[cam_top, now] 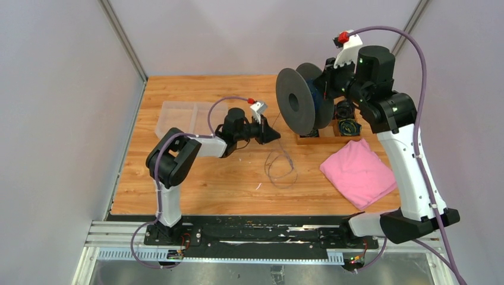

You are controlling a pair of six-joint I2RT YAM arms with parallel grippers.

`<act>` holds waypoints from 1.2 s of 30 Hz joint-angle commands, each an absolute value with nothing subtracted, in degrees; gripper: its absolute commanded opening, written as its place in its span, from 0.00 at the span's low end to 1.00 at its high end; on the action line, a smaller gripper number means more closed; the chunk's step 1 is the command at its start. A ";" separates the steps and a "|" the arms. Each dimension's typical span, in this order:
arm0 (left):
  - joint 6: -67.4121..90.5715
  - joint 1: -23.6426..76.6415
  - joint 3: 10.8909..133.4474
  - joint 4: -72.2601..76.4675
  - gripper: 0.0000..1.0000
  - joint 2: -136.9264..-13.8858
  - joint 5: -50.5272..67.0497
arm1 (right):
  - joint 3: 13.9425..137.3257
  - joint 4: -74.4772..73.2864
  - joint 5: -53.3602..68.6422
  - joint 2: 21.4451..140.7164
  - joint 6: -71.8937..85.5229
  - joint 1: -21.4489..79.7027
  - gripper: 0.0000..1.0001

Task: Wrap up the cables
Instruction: Wrap the cable around the cable reel.

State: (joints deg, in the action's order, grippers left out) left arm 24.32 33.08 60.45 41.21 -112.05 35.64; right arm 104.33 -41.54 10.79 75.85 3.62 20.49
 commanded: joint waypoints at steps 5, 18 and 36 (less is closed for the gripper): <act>18.26 39.06 54.40 41.03 0.07 -103.52 36.88 | 109.24 -36.78 3.77 78.25 7.57 20.66 0.01; 6.47 48.60 56.60 25.14 0.00 -96.37 34.86 | 102.13 -28.72 -7.62 79.66 3.58 20.70 0.01; -1.95 53.35 79.31 -6.18 0.03 -96.56 37.61 | 85.12 -16.73 -14.35 79.37 -1.58 22.26 0.01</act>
State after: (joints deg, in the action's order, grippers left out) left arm 0.73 52.42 73.34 3.51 -97.76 34.94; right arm 87.74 -26.37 -10.15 80.79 1.43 20.88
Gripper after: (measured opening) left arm 0.033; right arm 0.020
